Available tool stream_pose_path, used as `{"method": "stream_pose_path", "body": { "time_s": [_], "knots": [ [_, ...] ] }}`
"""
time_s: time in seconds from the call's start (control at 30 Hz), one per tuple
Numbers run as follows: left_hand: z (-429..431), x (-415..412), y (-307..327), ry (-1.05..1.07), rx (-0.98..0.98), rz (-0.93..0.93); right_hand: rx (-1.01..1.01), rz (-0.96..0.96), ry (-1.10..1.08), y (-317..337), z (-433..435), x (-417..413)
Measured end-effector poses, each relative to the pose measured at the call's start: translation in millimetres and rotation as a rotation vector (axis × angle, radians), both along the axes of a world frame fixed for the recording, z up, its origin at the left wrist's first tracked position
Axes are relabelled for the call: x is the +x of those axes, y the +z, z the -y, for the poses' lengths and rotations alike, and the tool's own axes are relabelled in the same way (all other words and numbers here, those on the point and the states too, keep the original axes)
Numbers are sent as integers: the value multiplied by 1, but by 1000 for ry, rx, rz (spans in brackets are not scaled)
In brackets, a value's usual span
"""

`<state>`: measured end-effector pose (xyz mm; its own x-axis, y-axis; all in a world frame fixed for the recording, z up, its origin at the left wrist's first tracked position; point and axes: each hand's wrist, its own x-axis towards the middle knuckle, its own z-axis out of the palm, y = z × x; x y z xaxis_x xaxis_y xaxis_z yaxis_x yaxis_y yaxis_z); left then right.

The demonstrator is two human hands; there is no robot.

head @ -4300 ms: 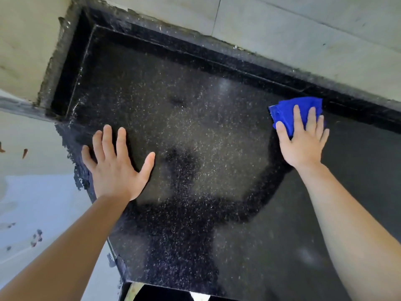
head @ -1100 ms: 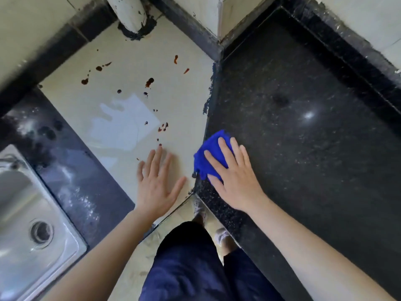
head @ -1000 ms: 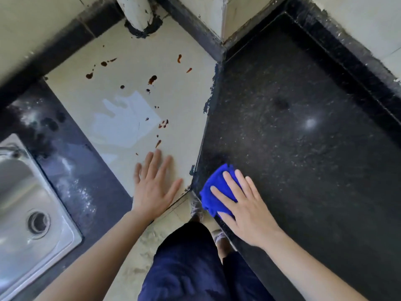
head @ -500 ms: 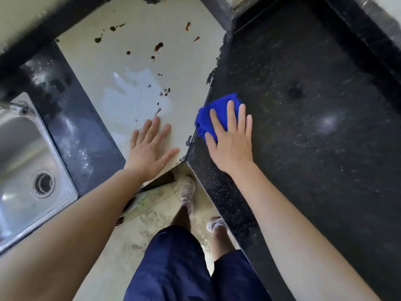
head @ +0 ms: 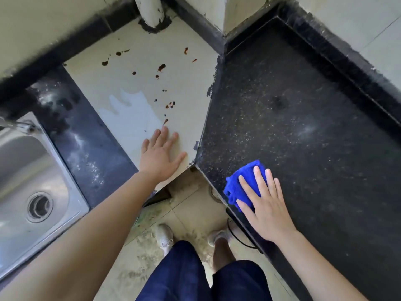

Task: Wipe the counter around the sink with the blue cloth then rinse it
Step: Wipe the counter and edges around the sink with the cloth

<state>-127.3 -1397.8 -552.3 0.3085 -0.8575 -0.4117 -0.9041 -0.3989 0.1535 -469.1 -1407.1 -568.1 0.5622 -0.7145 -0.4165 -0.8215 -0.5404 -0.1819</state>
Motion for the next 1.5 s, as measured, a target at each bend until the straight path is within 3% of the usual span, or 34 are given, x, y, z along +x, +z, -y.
{"method": "stream_pose_path", "body": {
  "time_s": [0.33,0.43,0.57,0.67,0.87,1.27,1.5],
  "knots": [
    [-125,41,8,40,-138,-27,-7,52,-448,3,64,211],
    [-143,78,4,62,-161,-9,-53,53,-328,3,31,253],
    [-131,119,1,50,-196,13,-49,77,-2,3,-36,254],
    [-105,138,-1,30,-236,-1,-46,49,106,3,-60,241],
    [-77,151,-14,52,-230,-26,-58,35,19,-1,-34,254],
    [-79,162,-22,-32,-236,25,-49,-10,-265,-3,116,327],
    [-81,159,-19,-19,-193,28,-55,-25,-233,-3,165,351]
  ]
}}
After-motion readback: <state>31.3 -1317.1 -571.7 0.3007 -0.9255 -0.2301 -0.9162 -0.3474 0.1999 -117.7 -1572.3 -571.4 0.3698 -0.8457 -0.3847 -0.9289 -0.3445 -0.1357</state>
